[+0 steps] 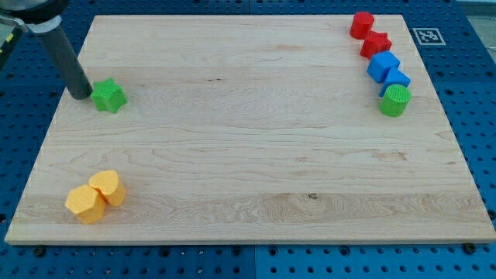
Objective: Slide the green star below the green circle
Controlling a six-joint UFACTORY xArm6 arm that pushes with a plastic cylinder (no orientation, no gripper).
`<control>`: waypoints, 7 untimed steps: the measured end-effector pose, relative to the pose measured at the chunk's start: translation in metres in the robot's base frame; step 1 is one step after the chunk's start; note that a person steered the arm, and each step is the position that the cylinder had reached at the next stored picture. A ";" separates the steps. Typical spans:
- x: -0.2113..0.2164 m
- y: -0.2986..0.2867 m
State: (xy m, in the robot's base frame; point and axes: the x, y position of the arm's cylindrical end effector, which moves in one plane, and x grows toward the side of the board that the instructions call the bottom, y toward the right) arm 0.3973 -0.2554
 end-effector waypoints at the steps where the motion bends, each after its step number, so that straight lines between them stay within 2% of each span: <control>1: 0.003 0.039; 3: 0.016 0.123; 6: 0.066 0.266; 7: 0.067 0.322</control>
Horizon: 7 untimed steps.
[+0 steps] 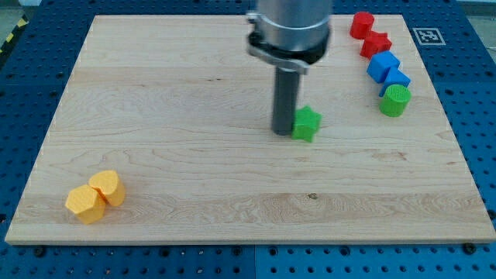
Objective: Slide the green star below the green circle
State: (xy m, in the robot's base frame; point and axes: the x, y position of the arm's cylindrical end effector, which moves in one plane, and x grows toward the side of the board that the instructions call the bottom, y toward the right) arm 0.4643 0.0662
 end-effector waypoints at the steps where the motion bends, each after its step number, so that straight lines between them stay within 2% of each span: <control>1: 0.000 0.056; 2: 0.001 0.106; 3: 0.025 0.113; 5: 0.031 0.112; 7: -0.006 0.099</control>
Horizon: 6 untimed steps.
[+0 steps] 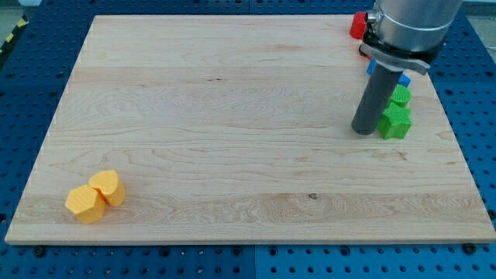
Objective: Slide the green star below the green circle
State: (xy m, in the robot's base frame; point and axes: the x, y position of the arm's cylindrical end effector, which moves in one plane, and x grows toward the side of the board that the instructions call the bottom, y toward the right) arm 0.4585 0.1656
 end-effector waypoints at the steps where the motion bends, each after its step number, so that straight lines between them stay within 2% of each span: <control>1: -0.004 0.009; 3: -0.004 0.033; 4: 0.004 0.021; 5: 0.015 -0.034; 6: 0.019 -0.114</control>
